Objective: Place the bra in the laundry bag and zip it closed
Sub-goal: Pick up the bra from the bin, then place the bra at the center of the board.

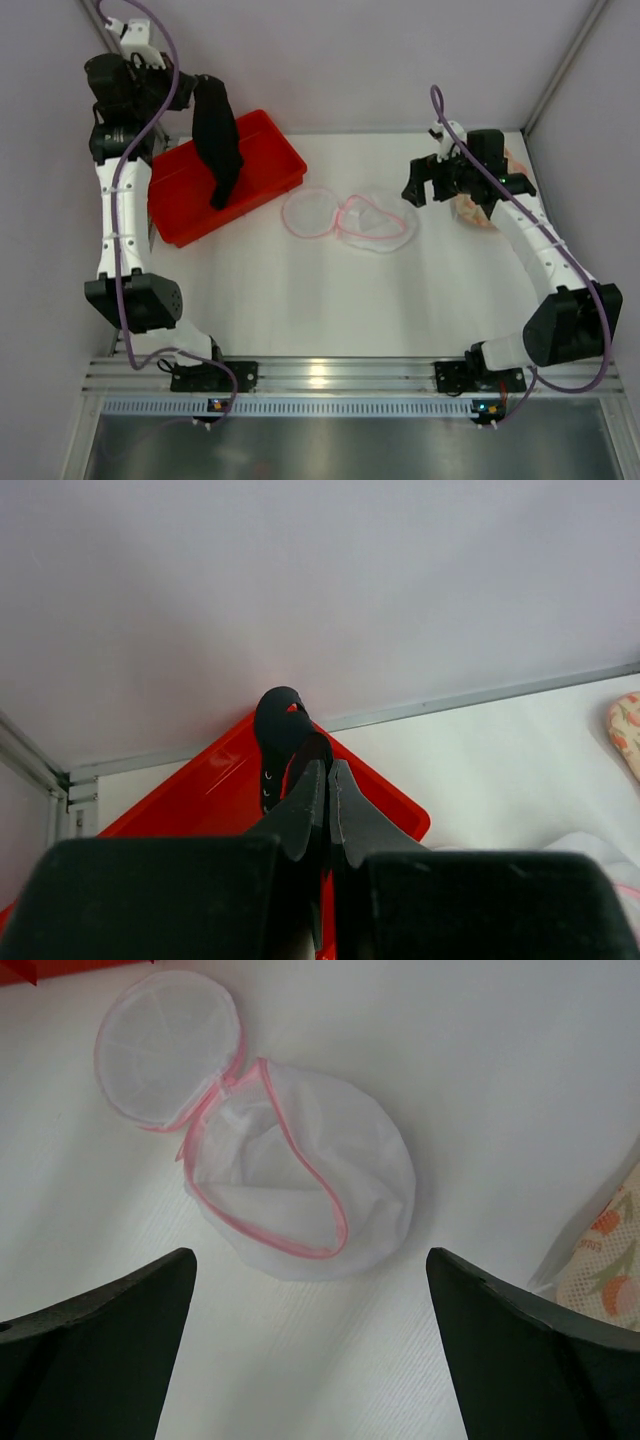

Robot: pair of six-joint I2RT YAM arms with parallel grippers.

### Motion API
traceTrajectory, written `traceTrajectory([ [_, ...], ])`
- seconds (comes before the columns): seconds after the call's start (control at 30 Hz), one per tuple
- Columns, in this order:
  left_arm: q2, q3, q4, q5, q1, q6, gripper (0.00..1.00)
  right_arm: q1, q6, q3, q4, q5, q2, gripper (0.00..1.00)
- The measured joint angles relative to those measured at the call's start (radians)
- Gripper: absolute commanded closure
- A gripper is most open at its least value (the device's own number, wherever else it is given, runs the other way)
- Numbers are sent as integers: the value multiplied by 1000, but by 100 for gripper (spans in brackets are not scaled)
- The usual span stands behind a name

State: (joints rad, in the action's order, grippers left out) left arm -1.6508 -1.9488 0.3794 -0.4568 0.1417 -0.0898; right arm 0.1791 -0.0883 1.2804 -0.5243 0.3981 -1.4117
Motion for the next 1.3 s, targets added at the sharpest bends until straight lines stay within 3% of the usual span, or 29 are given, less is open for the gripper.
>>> traceTrajectory([
  [0.3,245,124,95,-106,1,41,100,-1,-10,-50,-23,2,98,1],
  [0.7,652,449,179,-205,0,151,100,-12,-18,-73,-52,5,154,1],
  [0.97,824,794,225,-262,-39,213,100,-12,-18,-116,-62,5,167,1],
  [1.03,815,864,233,-248,-92,220,100,-12,-17,-124,-68,4,169,1],
  [1.3,616,1014,182,-52,-593,182,100,-21,-24,-154,-75,-13,191,1],
])
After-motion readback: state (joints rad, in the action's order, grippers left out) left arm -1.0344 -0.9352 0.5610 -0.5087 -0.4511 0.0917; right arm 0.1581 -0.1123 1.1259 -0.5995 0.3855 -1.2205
